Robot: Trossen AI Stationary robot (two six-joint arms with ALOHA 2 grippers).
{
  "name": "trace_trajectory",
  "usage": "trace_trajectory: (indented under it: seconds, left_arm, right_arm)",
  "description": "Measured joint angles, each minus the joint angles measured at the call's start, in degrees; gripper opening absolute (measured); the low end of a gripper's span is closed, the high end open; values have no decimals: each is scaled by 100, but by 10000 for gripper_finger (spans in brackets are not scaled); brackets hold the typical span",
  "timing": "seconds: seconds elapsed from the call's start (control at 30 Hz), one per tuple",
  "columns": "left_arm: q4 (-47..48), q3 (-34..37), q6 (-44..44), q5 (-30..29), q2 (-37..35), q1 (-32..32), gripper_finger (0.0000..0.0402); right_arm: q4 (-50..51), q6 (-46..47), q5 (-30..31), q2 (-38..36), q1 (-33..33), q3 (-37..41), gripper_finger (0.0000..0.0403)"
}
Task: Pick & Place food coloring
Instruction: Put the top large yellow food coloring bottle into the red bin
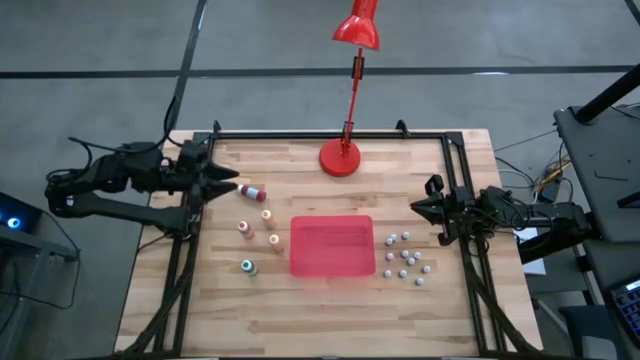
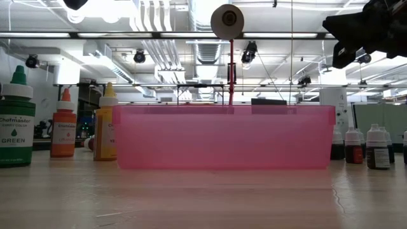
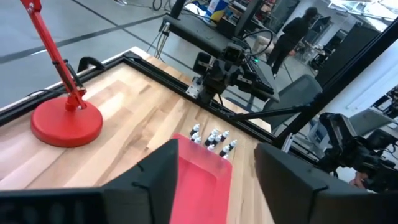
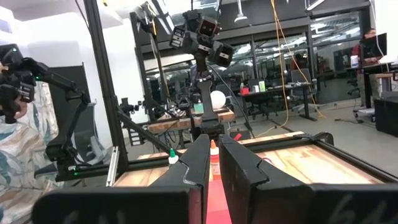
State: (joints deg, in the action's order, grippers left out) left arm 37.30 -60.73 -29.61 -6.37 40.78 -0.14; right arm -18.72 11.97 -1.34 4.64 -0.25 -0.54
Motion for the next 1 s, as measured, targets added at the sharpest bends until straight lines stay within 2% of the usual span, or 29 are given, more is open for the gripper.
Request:
trace_trajectory:
  seconds: [0.2,0.53,1.0]
  left_arm:
    - [-102,0,-2,5,112,0,222]
    - [-219,0,77,842,283,1,222]
    - [215,-83,90,1280,554,0,222]
  right_arm:
    - [2,-15,0,0,0,0,29]
    - [7,-12,0,0,-2,0,29]
    - [9,1,-2,0,0,0,29]
